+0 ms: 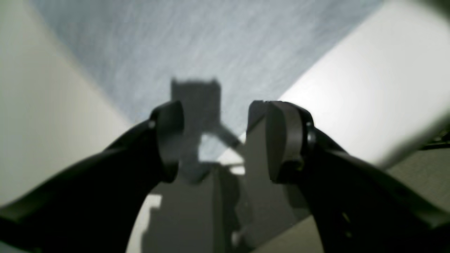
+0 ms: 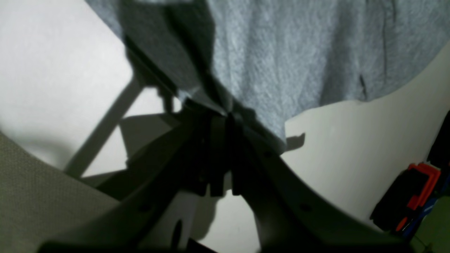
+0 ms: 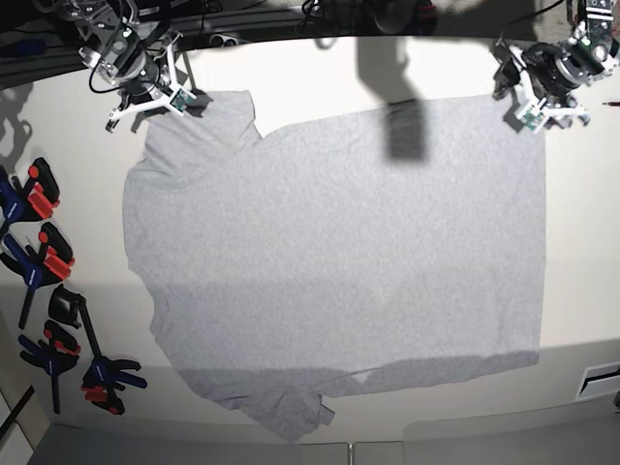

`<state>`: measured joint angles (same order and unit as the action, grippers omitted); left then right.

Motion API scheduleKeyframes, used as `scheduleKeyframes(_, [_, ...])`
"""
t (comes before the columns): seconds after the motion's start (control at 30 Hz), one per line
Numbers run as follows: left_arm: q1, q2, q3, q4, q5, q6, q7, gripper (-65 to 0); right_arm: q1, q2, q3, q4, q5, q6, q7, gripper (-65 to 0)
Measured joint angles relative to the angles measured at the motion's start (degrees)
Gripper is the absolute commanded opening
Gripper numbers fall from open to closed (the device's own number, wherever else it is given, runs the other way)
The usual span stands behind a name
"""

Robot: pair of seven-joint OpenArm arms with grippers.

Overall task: Fold the T-shirt properly
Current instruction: 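Grasp the shoulder corner with the left gripper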

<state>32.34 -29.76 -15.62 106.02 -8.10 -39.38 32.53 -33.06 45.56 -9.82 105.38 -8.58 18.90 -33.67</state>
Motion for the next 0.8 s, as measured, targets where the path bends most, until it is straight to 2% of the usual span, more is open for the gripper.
scheduleKeyframes(0.1, [0.04,-2.62,5.42,-2.99,6.54,0.11,-2.56,-31.6,0.02,0.0,0.0,0.0,-0.02,-0.11,0.0,-65.0])
scheduleKeyframes(0.17, [0.02,-5.46,10.38,-3.85,12.39,0.2,-6.84,-31.6,0.02,-0.02,0.0,0.02,-0.02,-0.28,0.11,-65.0])
scheduleKeyframes(0.2, [-0.37,-6.56,12.76,-4.2,15.08,1.88,-8.02,-31.6,0.0,-0.02,0.0,0.02,0.0,-0.28,0.13,-65.0])
scheduleKeyframes(0.27, [-0.63,-7.13,16.59,-4.66,17.77,11.19,-10.12,-31.6,0.0,0.0,0.0,0.0,-0.02,-0.28,0.0,-65.0])
scheduleKeyframes(0.3, [-0.57,-6.91,17.64,-4.66,18.86,13.31,-10.36,-31.6,0.02,0.0,0.0,0.0,-0.02,-0.28,0.0,-65.0])
scheduleKeyframes(0.5, [-0.68,-7.08,20.11,-4.22,23.02,15.04,-8.85,-32.2,0.02,-0.02,0.0,0.02,0.0,-0.31,0.0,-65.0])
scheduleKeyframes(0.57, [-0.83,-7.08,20.13,-4.74,23.47,15.23,-9.38,-35.9,0.0,0.0,0.0,0.0,0.0,-0.28,0.02,-65.0])
scheduleKeyframes(0.6, [-0.87,-7.1,20.13,-5.49,23.58,16.7,-10.71,-38.8,0.0,0.0,0.0,0.0,0.0,-0.28,0.39,-65.0])
scheduleKeyframes(0.7, [-0.59,-7.06,20.17,-7.28,22.97,19.45,-13.11,-52.9,0.0,0.0,0.0,0.02,0.0,-0.31,0.85,-65.0])
scheduleKeyframes(0.77, [-0.61,-6.91,20.17,-7.58,23.02,19.89,-11.72,-65.0,0.0,0.0,0.0,0.02,0.0,-0.31,0.85,-65.0])
scheduleKeyframes(0.8, [-0.61,-6.91,20.17,-7.58,23.04,19.89,-11.41,-65.0,0.0,-0.02,0.0,0.02,-0.02,-0.31,0.85,-65.0])
